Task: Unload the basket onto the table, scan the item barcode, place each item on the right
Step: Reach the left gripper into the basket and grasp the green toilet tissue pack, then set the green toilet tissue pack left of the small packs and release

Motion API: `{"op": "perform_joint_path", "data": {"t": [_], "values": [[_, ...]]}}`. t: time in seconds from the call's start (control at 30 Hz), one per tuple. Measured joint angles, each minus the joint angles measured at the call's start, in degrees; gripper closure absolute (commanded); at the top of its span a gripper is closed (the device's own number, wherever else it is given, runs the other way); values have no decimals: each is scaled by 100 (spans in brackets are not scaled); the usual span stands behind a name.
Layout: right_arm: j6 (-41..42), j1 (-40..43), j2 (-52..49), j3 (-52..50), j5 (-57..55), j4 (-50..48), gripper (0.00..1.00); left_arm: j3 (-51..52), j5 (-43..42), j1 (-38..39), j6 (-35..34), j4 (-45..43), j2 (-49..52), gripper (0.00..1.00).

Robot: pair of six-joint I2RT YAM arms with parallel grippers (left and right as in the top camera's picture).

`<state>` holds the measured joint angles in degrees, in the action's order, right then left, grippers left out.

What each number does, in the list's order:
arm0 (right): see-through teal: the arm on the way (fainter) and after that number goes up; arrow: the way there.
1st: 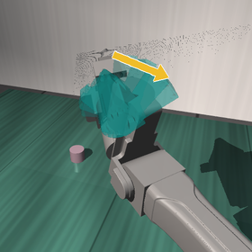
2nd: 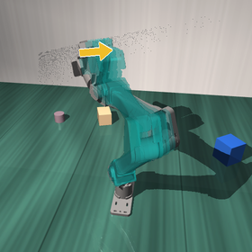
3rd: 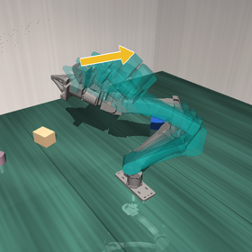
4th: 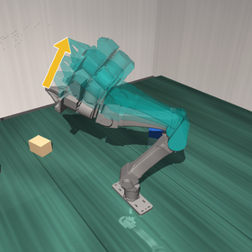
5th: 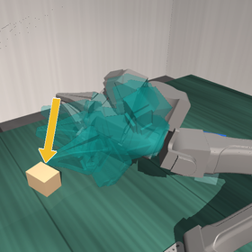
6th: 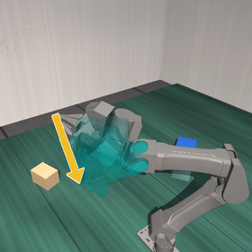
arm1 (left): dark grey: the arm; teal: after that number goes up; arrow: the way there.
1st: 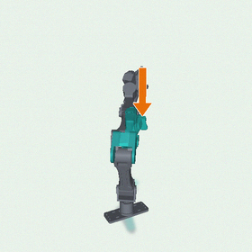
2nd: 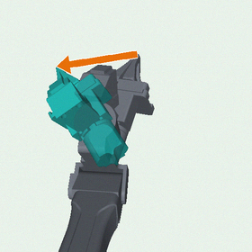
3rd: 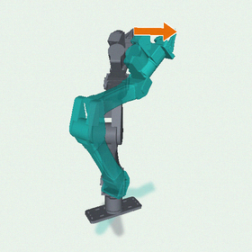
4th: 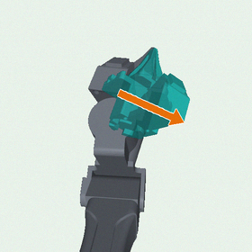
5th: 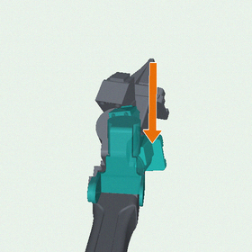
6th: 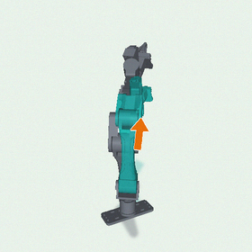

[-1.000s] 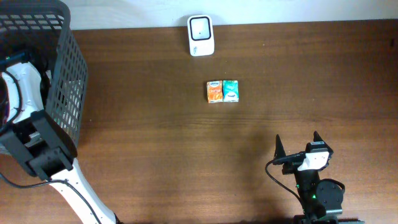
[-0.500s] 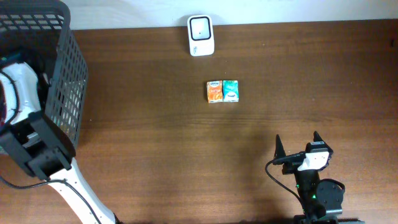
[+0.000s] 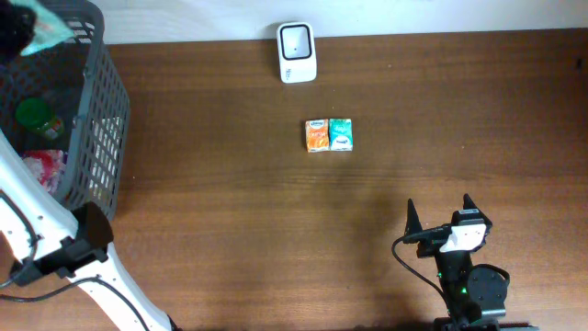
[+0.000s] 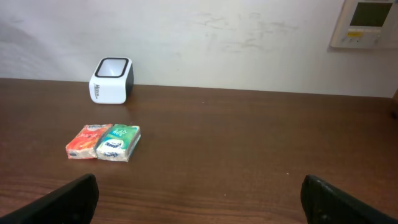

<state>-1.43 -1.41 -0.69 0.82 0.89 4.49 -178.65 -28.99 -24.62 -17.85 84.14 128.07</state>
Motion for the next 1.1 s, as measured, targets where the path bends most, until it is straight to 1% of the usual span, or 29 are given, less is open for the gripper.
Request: {"op": "perform_joint_path", "data": {"t": [0.03, 0.07, 0.13, 0.17, 0.2, 0.27, 0.3, 0.37, 0.4, 0.47, 0.53, 0.57, 0.6, 0.67, 0.7, 0.8, 0.83, 0.87, 0.9, 0.93, 1.0, 1.07, 1.1], "values": [[-2, 0, 0, 0, -2, 2, 1, -15, -188, 160, -20, 114, -79, 100], [-2, 0, 0, 2, 0, 0, 1, -20, -411, 485, -42, 315, -157, 100], [2, 0, 0, 0, 0, 0, 1, 11, -468, 1038, -46, 647, -175, 100], [-4, 0, 0, 2, 0, 0, 1, 131, -236, 1464, -50, 898, -175, 100], [0, 0, 0, 0, -2, 0, 1, 225, -87, 1707, -57, 949, -175, 100], [-2, 0, 0, 0, -2, 0, 1, 837, 831, 2577, -92, 981, -188, 100], [0, 0, 0, 0, -2, 0, 1, 1010, 1023, 2800, -133, 973, -179, 100], [-4, 0, 0, 2, 0, 0, 1, 2035, 1976, 3550, -872, 780, -205, 100], [-2, 0, 0, 0, 0, 0, 1, 2566, 2299, 3849, -1165, 535, -168, 100], [-2, 0, 0, 2, 0, 2, 1, 3617, 2629, 4251, -1440, -337, -201, 100], [-2, 0, 2, 2, 0, 0, 1, 4437, 2767, 4544, -1574, -883, -173, 100], [0, 0, 0, 0, 0, 0, 1, 5119, 2844, 4750, -1631, -1558, -175, 100], [0, 0, 0, 2, -2, 0, 1, 5418, 2861, 4850, -1652, -1751, -153, 100], [2, 0, 0, 0, 0, 2, 1, 6387, 2905, 5058, -1718, -2621, -153, 100], [-2, 0, 0, 2, 0, -2, 1, 6645, 2909, 5097, -1757, -2771, -142, 99], [-2, 0, 0, 2, 0, 2, 1, 7410, 2933, 5156, -1917, -3512, -142, 82], [-2, 0, 0, 2, 0, 2, 1, 7538, 2946, 5156, -1945, -3676, -142, 75], [-4, 0, 0, 2, 0, 0, 1, 7626, 2959, 5156, -1980, -3777, -142, 71], [0, 0, 0, 2, 0, 0, 1, 7652, 2977, 5156, -1963, -3807, -142, 64], [0, 0, 0, 2, -2, 0, 1, 7687, 2973, 5156, -1996, -3836, -142, 52], [-2, 0, 0, 2, 0, 0, 1, 7691, 2955, 5156, -1958, -3952, -142, 53], [-2, 0, 0, 0, 0, 0, 1, 7630, 2752, 5136, -1624, -4083, -142, 56], [2, 0, 0, 2, 0, 0, 1, 7372, 2522, 5106, -1419, -4002, -142, 58]]}}
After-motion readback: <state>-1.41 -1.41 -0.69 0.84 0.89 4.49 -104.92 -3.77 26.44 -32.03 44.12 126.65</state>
